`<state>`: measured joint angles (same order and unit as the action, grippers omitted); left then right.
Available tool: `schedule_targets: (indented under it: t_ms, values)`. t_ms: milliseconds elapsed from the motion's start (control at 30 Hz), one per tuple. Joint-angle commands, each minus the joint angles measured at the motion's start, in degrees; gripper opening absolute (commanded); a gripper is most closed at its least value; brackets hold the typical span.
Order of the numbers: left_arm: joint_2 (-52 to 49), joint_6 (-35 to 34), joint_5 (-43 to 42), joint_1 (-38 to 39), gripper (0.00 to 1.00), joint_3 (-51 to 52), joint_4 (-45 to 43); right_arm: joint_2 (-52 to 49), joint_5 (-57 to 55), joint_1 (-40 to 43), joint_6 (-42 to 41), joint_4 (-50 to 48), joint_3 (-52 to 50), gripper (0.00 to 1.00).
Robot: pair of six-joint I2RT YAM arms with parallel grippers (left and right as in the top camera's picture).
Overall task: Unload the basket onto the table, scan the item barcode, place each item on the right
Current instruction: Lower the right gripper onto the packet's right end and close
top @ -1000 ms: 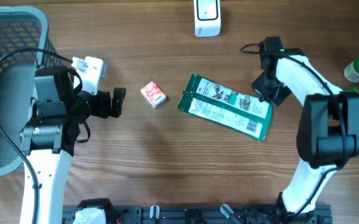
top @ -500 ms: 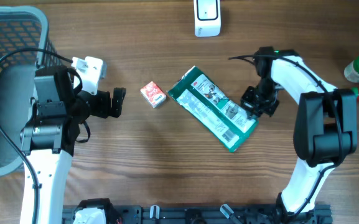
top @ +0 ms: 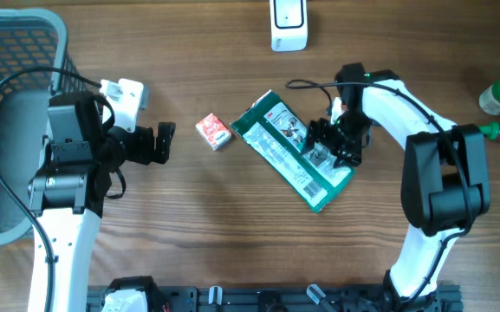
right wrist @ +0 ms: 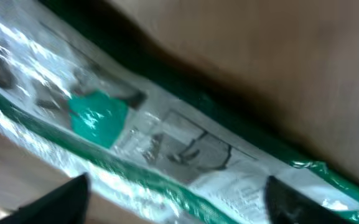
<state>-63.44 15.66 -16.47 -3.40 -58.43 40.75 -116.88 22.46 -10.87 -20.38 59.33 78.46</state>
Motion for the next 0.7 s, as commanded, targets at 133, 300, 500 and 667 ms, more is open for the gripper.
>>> schedule_targets:
  t_ms: [133, 300, 500, 667]
  values:
    - [-0.07, -0.50, -1.07, -0.31, 1.00, 0.37, -0.11, 1.60, -3.41, 0.20, 11.39, -10.95, -0.11, 1.00]
    - [-0.07, -0.52, -1.07, -0.31, 1.00, 0.37, -0.13, 1.73, -1.09, 0.13, 14.82, -9.77, -0.09, 0.87]
    - [-0.07, -0.52, -1.07, -0.31, 1.00, 0.37, -0.11, 1.73, 0.76, -0.50, 7.04, -2.97, -0.11, 0.83]
    - [-0.07, -0.52, -1.07, -0.31, 1.00, 0.37, -0.13, 1.73, 7.93, -4.15, 5.42, 3.74, -0.15, 0.88]
